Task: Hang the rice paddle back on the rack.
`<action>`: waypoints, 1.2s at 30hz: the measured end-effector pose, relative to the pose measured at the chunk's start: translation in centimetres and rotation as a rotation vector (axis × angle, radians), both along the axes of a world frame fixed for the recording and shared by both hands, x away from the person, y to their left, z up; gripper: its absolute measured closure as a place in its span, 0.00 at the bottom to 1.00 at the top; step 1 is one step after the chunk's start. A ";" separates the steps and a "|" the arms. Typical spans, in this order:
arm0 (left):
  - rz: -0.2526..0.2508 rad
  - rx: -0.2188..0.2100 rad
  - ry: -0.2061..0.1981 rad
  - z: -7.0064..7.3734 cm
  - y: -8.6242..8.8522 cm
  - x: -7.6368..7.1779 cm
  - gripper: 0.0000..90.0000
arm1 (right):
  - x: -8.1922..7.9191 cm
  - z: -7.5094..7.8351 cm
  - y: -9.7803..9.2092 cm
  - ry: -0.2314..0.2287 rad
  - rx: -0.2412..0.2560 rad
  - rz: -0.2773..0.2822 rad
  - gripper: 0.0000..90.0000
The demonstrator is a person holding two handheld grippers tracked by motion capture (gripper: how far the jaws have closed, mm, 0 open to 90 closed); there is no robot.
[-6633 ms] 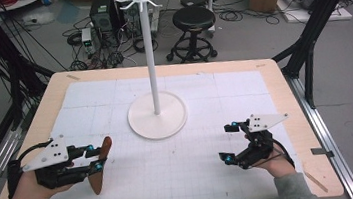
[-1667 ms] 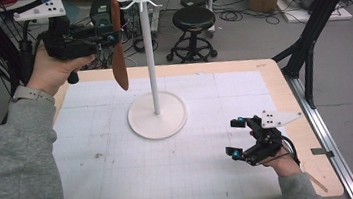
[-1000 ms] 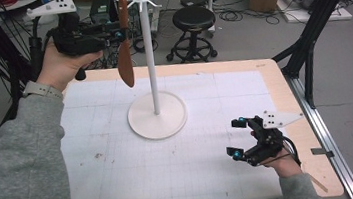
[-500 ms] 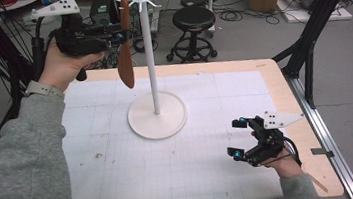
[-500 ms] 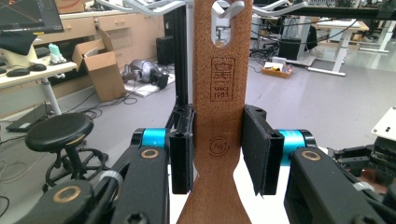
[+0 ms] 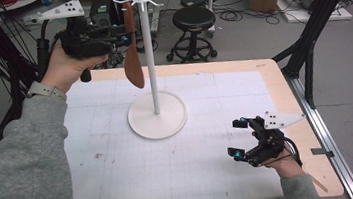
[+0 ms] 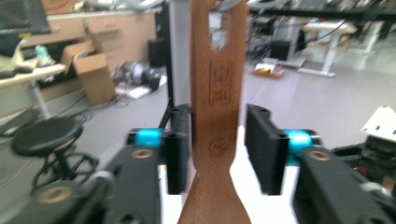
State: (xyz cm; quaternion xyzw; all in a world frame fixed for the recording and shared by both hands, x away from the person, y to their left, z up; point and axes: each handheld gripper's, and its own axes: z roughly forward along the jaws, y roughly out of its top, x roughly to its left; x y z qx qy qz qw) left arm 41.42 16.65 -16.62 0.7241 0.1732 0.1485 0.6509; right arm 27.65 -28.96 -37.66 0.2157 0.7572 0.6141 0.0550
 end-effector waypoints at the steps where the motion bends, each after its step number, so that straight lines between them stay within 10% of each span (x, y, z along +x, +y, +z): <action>1: -0.012 -0.016 0.002 0.0 0.2 0.0 0.60 | -0.1 0.0 0.0 0.006 0.000 0.000 0.00; 9: -0.063 0.046 0.002 -0.8 0.9 -1.1 0.23 | 0.1 0.0 0.1 0.007 -0.005 0.000 0.00; 36: -0.045 0.061 -0.013 -5.0 3.8 -4.7 0.02 | 0.3 0.1 0.8 -0.007 -0.023 0.018 0.00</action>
